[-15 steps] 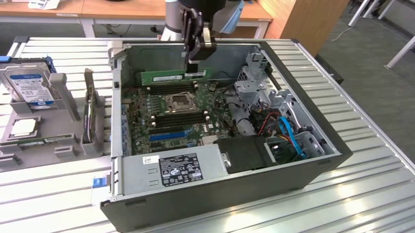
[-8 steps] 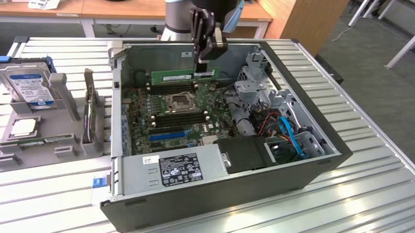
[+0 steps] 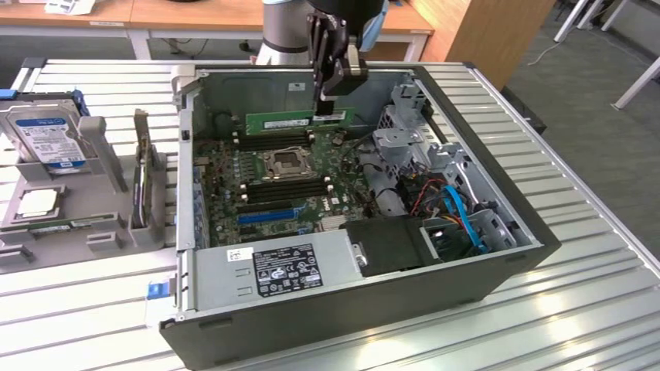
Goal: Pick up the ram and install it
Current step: 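Pick up the ram and move it above insertion slot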
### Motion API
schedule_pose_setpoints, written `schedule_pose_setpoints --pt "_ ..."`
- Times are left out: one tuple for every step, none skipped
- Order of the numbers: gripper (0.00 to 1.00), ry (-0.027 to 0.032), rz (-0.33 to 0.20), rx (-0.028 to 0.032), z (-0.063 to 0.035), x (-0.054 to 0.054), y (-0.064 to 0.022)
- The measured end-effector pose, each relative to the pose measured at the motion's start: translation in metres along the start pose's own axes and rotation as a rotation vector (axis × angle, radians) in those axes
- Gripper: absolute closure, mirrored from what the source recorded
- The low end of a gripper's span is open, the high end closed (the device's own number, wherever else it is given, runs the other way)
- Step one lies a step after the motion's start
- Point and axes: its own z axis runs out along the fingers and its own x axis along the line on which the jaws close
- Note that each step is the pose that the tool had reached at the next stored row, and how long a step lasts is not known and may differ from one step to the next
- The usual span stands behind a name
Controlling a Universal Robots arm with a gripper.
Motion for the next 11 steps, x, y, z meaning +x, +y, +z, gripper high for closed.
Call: schedule_pose_setpoints --pt "0.88 0.0 0.0 0.0 0.0 0.0 0.0" --pt "0.88 -0.0001 0.0 0.0 0.0002 0.0 0.0" --pt "0.88 -0.0002 0.0 0.0001 0.0007 -0.0001 -0.0001" --pt "0.88 0.0 0.0 0.0 0.0013 -0.0001 -0.0001" --pt "0.88 0.0001 0.0 -0.0001 0.0019 0.0 -0.0001" --pt "0.88 -0.0001 0.0 0.0 0.0027 0.0 -0.0001" --pt "0.88 0.0 0.0 0.0 0.0035 0.0 -0.0001" --pt "0.88 -0.0001 0.0 0.0 0.0043 0.0 -0.0001" --pt "0.88 0.0 0.0 0.0 0.0052 0.0 -0.0002" --pt "0.88 0.0 0.0 0.0 0.0061 0.0 -0.0002" --pt "0.88 -0.0001 0.0 0.0001 0.0073 0.0 -0.0002"
